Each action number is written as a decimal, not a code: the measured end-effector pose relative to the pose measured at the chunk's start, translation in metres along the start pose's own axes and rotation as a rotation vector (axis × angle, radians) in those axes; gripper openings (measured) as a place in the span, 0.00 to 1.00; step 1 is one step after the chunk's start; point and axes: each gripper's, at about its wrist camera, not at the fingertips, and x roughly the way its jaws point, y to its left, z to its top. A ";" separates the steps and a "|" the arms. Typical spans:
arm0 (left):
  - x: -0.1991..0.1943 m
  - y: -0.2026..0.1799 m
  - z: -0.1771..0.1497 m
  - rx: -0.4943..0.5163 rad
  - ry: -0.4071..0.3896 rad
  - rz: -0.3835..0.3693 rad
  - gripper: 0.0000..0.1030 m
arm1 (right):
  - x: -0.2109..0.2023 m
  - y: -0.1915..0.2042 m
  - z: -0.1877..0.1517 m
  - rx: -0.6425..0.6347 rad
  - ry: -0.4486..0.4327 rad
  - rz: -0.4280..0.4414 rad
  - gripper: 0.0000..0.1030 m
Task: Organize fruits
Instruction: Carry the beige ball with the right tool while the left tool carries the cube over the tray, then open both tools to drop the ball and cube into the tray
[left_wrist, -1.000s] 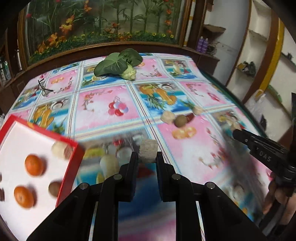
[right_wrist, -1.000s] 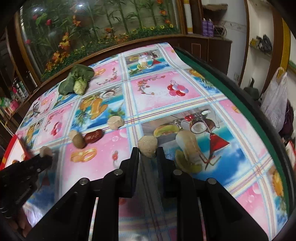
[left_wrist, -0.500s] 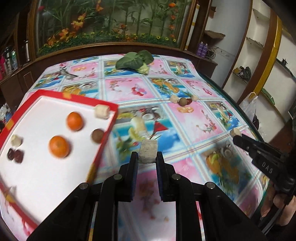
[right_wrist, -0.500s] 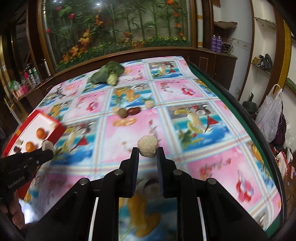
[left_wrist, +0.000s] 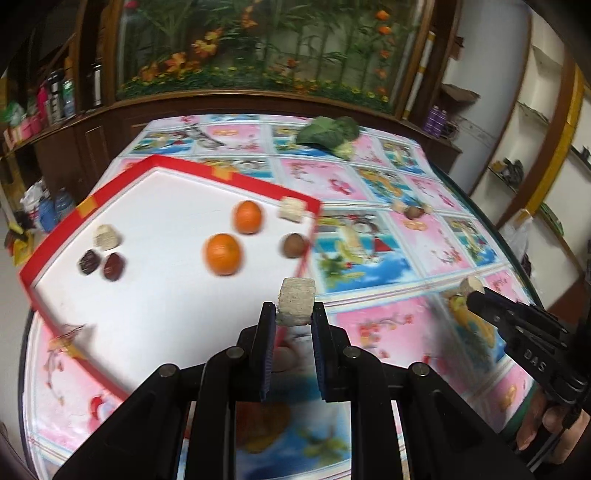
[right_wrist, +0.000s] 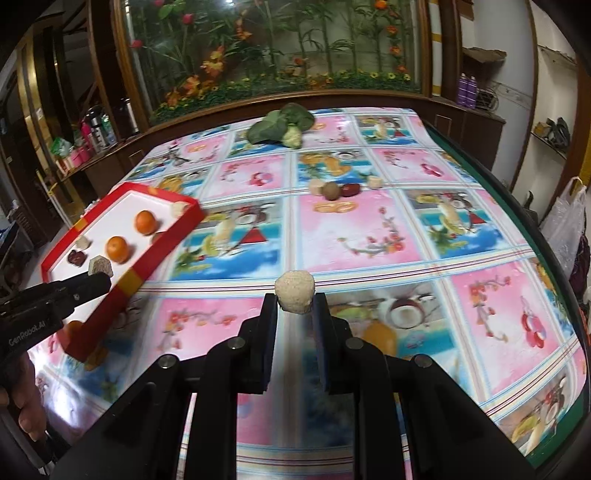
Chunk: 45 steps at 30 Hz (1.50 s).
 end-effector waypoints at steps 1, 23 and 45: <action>0.000 0.006 0.000 -0.013 -0.001 0.007 0.17 | 0.000 0.006 0.000 -0.008 0.001 0.012 0.20; 0.016 0.101 0.031 -0.119 -0.026 0.193 0.17 | 0.035 0.129 0.031 -0.184 0.029 0.185 0.21; 0.068 0.117 0.082 -0.056 0.036 0.229 0.18 | 0.077 0.189 0.027 -0.282 0.130 0.261 0.20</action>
